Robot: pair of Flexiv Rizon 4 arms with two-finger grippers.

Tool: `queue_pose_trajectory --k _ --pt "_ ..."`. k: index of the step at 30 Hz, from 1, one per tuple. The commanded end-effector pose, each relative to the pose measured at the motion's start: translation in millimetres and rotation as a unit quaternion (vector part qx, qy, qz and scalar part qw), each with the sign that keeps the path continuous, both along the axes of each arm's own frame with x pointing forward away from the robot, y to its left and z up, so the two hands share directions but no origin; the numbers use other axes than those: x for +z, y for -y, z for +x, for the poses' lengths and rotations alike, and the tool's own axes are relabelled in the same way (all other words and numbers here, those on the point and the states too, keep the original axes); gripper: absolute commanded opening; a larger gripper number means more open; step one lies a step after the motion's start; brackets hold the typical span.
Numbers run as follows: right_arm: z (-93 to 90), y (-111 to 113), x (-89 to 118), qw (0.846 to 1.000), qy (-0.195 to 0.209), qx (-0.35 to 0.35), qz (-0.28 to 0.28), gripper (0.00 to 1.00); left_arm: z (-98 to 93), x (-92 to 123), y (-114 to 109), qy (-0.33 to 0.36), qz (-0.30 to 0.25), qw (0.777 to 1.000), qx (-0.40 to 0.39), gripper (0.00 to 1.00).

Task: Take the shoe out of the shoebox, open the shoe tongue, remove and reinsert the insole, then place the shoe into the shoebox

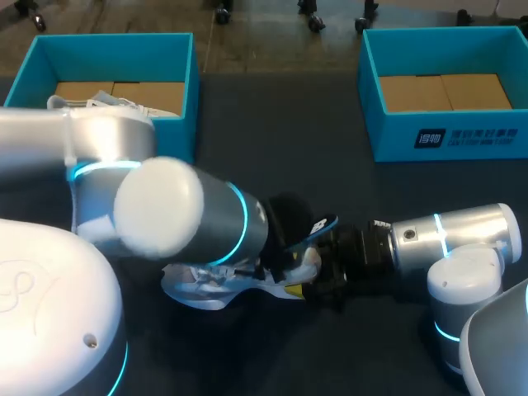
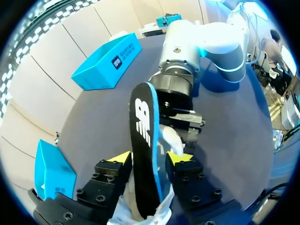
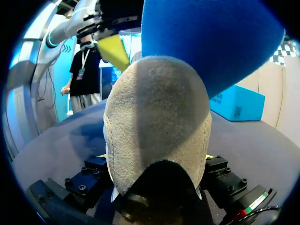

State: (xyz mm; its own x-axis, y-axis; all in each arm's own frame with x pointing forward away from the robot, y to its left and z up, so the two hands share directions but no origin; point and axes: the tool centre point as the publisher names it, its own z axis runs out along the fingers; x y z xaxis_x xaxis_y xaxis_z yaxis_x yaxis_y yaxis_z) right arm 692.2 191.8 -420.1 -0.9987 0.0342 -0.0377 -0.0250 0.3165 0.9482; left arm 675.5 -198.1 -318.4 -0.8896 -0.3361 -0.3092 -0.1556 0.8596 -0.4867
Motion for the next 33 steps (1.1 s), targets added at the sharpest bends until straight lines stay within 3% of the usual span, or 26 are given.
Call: queue_pose_trajectory --k 1,9,30,33 --pt "-1.4 -1 0 1.000 0.000 0.000 -0.002 0.00 -9.5 -3 -6 0.019 -0.007 1.000 0.007 0.49" --pt "-1.4 -1 0 1.000 0.000 0.000 -0.002 0.00 -10.7 -12 1 0.052 -0.003 0.998 0.029 0.44" --pt "-1.4 -1 0 1.000 0.000 0.000 -0.002 0.00 -4.0 -26 6 0.068 0.013 0.996 0.054 0.45" --pt "-1.4 -1 0 1.000 0.000 0.000 -0.002 0.00 -1.4 -27 6 0.072 0.011 0.995 0.062 0.38"
